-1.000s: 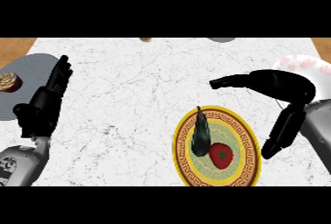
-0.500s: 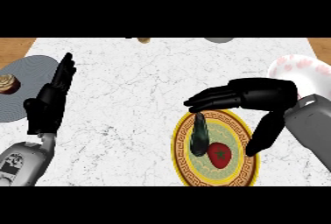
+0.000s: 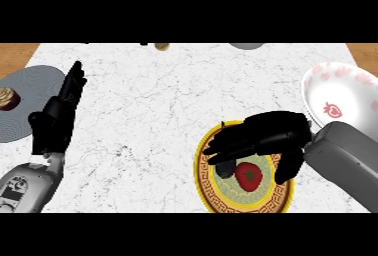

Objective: Pick the tomato from the plate and place it in the bowl

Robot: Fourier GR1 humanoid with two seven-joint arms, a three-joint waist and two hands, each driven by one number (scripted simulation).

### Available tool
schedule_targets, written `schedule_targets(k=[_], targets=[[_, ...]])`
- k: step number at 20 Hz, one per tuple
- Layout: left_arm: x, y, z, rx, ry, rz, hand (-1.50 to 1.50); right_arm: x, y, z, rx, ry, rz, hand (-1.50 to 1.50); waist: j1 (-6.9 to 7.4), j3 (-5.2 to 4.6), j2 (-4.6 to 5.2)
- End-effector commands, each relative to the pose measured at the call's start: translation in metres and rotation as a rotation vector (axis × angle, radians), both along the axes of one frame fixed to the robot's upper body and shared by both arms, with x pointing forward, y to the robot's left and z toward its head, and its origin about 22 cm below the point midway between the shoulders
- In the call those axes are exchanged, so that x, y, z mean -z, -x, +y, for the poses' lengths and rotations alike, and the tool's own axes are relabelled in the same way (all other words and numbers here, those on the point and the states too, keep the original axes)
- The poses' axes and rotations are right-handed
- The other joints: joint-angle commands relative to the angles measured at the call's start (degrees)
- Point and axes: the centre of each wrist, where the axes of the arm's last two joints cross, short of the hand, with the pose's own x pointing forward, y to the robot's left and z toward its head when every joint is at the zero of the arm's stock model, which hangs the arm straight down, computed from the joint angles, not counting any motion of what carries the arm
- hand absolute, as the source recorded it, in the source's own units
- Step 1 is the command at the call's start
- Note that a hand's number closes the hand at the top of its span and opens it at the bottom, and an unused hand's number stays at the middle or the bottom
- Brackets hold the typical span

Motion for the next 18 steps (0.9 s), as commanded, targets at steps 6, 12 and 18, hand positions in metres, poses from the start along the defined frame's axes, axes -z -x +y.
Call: schedule_targets(k=[6,12,18], targets=[[-0.006,-0.007,0.003,-0.027,0.007,0.008,0.0,0.044,-0.013,0.005,-0.148,0.217,-0.025,-1.5,-1.61,-0.1,-0.4],[0.003,0.005,0.017,-0.039,-0.005,0.015,0.0,0.073,-0.015,0.012,-0.165,0.195,-0.032,-1.5,-1.76,-0.11,-0.55],[-0.004,0.0,0.004,-0.04,-0.011,0.021,0.0,0.097,-0.011,0.021,-0.158,0.219,-0.015,-1.5,-2.19,-0.1,-0.65]])
